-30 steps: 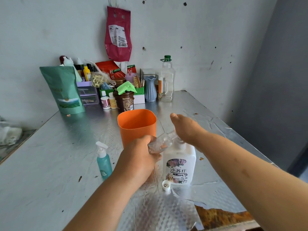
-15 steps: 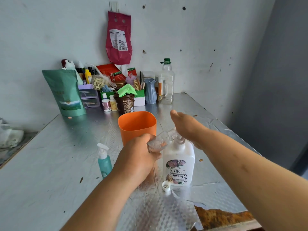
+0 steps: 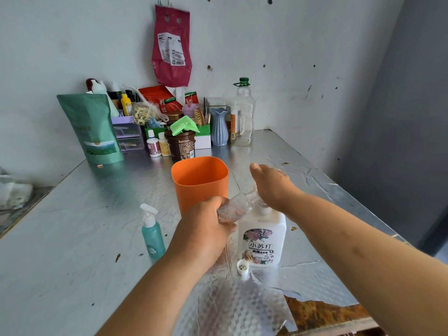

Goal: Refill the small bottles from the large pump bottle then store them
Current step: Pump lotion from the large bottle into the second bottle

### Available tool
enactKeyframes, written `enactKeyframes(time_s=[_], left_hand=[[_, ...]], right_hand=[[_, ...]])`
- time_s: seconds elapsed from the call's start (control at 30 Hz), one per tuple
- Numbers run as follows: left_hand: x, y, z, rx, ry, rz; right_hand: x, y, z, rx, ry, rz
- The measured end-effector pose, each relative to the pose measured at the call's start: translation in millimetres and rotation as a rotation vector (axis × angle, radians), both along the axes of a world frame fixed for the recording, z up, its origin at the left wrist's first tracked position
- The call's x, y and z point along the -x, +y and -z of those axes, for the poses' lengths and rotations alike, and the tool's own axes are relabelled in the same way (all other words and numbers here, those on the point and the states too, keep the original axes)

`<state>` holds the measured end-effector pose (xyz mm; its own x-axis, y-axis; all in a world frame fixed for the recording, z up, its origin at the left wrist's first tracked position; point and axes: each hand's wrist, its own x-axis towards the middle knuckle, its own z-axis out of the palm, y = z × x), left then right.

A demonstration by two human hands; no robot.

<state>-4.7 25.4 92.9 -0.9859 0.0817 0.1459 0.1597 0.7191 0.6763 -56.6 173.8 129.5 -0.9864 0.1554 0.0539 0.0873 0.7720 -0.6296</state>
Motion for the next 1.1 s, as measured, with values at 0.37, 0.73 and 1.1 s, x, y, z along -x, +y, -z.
enactKeyframes(time_s=[0.37, 0.73, 1.1], left_hand=[[-3.0, -4.0, -10.6, 0.011, 0.02, 0.024], [2.9, -2.2, -1.3, -0.002, 0.028, 0.019], [0.3, -1.1, -3.7, -0.01, 0.025, 0.017]], right_hand=[[-6.8, -1.1, -19.9, -0.165, -0.031, -0.118], [1.7, 0.5, -9.1, -0.074, -0.049, -0.066], [-0.2, 3.0, -14.1, -0.088, 0.005, -0.11]])
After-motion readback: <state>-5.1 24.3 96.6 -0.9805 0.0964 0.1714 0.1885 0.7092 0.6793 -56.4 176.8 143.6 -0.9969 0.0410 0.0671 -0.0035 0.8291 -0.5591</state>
